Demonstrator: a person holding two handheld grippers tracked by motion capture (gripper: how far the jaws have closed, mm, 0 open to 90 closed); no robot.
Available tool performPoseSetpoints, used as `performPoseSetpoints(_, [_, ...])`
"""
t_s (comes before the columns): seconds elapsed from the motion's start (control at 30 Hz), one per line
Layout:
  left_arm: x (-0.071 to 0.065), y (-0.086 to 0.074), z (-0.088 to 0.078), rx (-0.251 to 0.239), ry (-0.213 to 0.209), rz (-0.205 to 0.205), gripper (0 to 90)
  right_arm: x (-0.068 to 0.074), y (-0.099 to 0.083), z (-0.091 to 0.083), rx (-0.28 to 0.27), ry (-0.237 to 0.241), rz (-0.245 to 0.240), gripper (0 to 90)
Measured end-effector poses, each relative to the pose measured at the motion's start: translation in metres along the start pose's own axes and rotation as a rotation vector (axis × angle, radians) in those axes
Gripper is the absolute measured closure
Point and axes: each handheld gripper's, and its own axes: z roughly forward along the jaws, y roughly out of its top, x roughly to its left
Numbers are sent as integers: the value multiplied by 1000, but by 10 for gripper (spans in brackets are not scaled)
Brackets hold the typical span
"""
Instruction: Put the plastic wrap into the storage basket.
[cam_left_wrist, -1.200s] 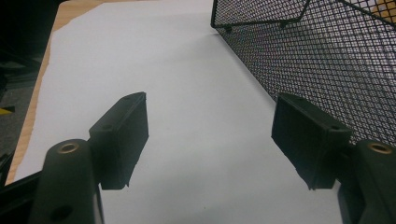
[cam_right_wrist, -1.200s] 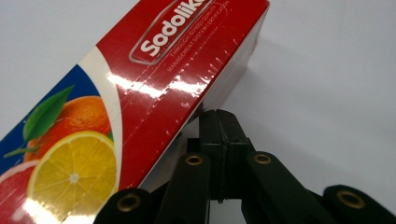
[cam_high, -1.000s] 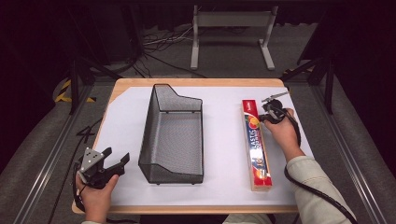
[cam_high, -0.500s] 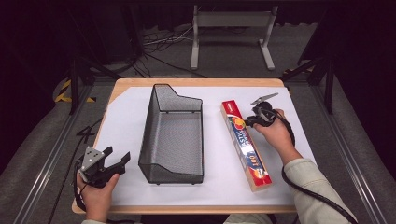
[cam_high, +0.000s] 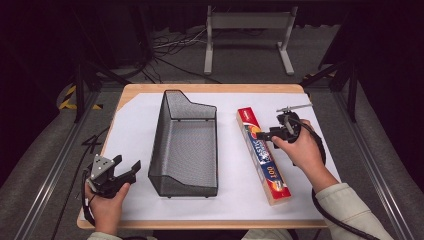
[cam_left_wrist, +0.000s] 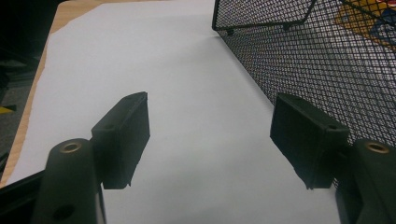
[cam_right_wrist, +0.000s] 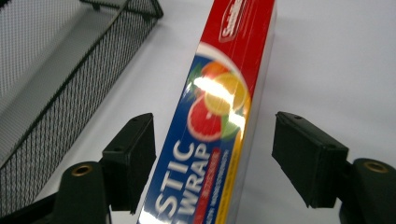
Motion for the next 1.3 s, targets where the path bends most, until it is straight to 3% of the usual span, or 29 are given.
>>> performPoseSetpoints(0.13, [-1,0,1,1,3,1,290,13,-11,6,73,-57,-31,223])
performPoseSetpoints(0.23, [-1,0,1,0,3,1,291,17,-16,13,112,-59,-36,199])
performPoseSetpoints(0.3, [0,0,1,0,4,0,291,20,-22,19,144,-90,-56,176])
performPoseSetpoints(0.43, [-1,0,1,2,2,1,291,25,-26,25,204,-118,-39,170])
performPoseSetpoints(0.63, [0,0,1,1,5,1,291,26,-27,33,270,-134,10,183])
performPoseSetpoints(0.87, [0,0,0,1,6,1,291,27,-29,42,305,-133,-17,180])
performPoseSetpoints(1.17, [0,0,0,0,5,1,290,33,-29,45,365,-191,27,306])
performPoseSetpoints(1.3, [0,0,0,-3,4,1,290,40,-26,43,380,-260,37,371])
